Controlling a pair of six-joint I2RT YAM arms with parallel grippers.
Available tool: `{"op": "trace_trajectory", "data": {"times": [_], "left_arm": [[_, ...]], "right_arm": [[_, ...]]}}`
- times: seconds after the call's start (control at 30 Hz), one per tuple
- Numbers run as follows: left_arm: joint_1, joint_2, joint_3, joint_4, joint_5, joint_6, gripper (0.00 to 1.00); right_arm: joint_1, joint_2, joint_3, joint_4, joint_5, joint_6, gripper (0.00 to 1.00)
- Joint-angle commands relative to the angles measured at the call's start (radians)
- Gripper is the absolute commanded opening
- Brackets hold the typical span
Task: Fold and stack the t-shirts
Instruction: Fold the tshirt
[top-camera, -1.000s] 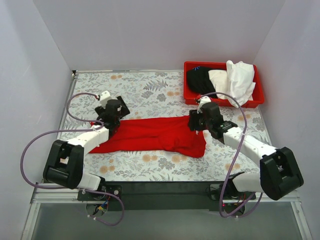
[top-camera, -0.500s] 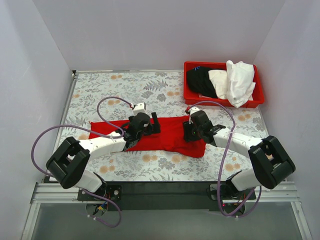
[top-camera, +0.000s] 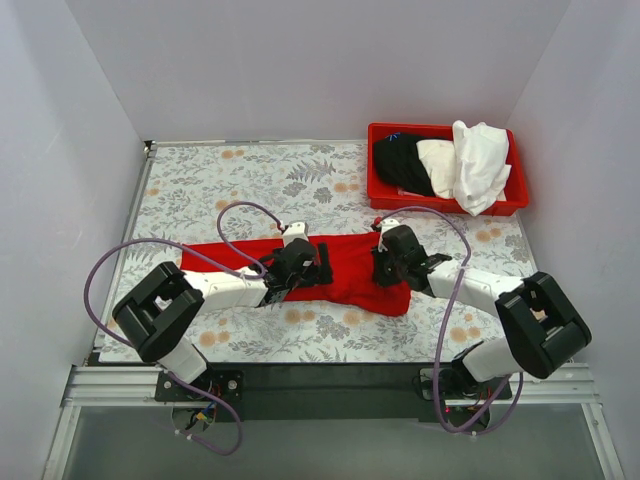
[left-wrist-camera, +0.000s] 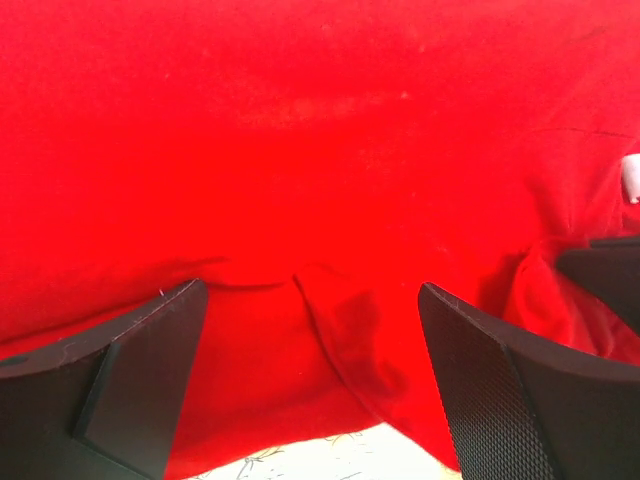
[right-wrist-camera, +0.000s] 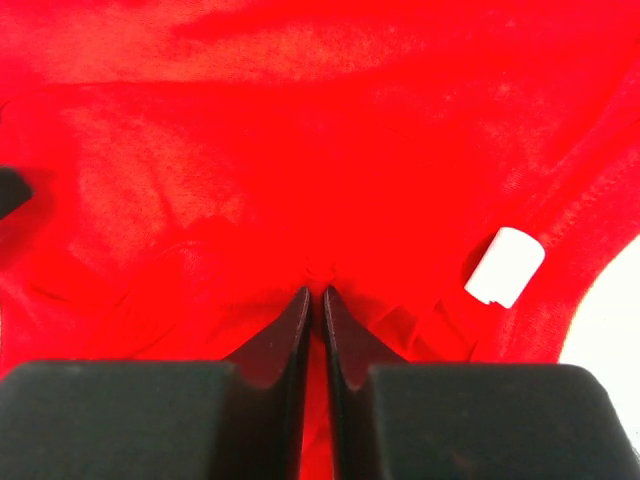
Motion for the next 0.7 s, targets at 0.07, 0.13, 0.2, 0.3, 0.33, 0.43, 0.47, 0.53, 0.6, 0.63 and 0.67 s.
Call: {"op": "trace_trajectory", "data": {"times": [0.07,0.13,0.2,0.3,0.33,0.43,0.47,0.53,0.6,0.63,0.67], "left_arm": [[-0.006,0.005,-0.018,-0.001,-0.006,-0.016,0.8],[-0.006,0.012,-0.02,-0.001,-0.004,-0.02,0.8],[-0.006,0.017,-0.021,0.001,0.001,-0.022,0.8],[-0.007,0.029,-0.026,0.006,0.002,-0.023,0.8],[-0.007,0.034,-0.027,0.006,0.001,-0.023,0.8],[-0.009,0.058,-0.026,0.009,0.004,-0.023,0.8],[-0.009,0.064,-0.023,0.009,0.005,-0.023,0.8],[-0.01,0.08,-0.02,0.009,0.01,-0.025,0.8],[-0.013,0.089,-0.017,0.01,0.013,-0.026,0.8],[-0.012,0.097,-0.017,0.009,0.013,-0.025,0.8],[-0.013,0.1,-0.015,0.009,0.013,-0.026,0.8]], "right_arm": [[0.015,-0.112,-0.033,-0.021,-0.008,0.012,0.05],[0.022,-0.141,-0.04,-0.034,-0.002,0.016,0.05],[0.025,-0.16,-0.057,-0.049,0.003,0.02,0.06],[0.033,-0.19,-0.082,-0.063,0.011,0.029,0.06],[0.033,-0.204,-0.089,-0.064,0.014,0.031,0.06],[0.035,-0.22,-0.111,-0.073,0.025,0.037,0.09],[0.033,-0.22,-0.116,-0.078,0.028,0.04,0.14],[0.036,-0.227,-0.123,-0.084,0.032,0.042,0.17],[0.038,-0.235,-0.123,-0.092,0.037,0.045,0.23],[0.039,-0.247,-0.125,-0.095,0.041,0.045,0.24],[0.039,-0.253,-0.125,-0.095,0.043,0.045,0.24]]}}
